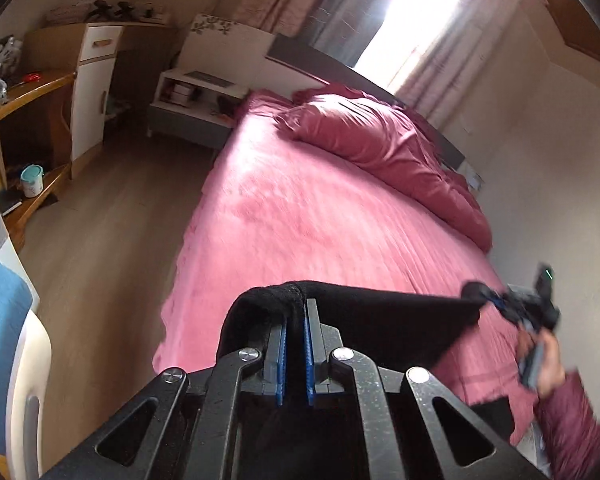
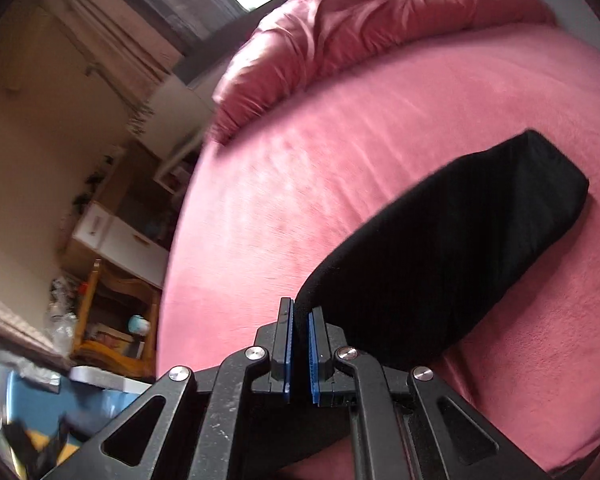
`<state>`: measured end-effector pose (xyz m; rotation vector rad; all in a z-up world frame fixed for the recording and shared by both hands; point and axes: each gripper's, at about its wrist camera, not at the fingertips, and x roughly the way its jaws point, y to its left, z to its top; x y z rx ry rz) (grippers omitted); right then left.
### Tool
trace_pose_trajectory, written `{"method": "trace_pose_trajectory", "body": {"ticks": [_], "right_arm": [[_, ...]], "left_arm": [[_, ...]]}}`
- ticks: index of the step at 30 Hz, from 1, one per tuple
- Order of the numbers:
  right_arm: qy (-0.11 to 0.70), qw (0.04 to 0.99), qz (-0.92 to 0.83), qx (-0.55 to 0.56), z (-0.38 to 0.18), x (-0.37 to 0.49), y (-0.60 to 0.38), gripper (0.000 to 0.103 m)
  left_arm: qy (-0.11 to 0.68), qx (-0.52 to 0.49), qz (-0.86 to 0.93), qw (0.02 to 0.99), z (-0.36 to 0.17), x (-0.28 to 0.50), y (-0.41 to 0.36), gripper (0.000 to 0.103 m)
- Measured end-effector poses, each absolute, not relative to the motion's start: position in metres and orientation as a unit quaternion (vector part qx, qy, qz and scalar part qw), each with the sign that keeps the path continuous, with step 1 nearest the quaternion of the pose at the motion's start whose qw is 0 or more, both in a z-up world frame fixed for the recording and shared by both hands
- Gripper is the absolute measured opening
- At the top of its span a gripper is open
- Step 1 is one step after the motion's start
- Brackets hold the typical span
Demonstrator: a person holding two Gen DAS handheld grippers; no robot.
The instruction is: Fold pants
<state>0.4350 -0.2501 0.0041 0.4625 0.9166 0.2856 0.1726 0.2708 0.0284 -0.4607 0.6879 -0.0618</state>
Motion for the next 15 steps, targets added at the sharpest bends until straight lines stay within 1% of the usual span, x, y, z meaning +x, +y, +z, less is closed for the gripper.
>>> {"method": "trace_pose_trajectory", "body": {"ticks": [4,7,9,12,15], "right_arm": [[0.401,0.869,0.188,0.219,0.022,0.373,-0.256,0.007],[0.389,0.867,0.214,0.226,0.018,0.312,-0.268,0.007],[0.39,0.863,0.221,0.231,0.004,0.28,-0.276,0.007],[0.415,0.853,0.217,0.231,-0.026,0.238,-0.285,0.007],[0.444,0.838,0.211,0.237,-0.058,0.205,-0.284,0.007]], "left_arm": [[0.33,-0.204,-0.013,0.922,0.041,0.183,0.28,0.007],[0.328,-0.178,-0.023,0.927,0.038,0.168,0.269,0.007],[0.334,-0.171,-0.031,0.927,0.031,0.155,0.261,0.007],[0.34,-0.175,-0.037,0.923,0.011,0.123,0.253,0.007],[0.349,-0.2,-0.032,0.915,-0.014,0.084,0.253,0.007]]}}
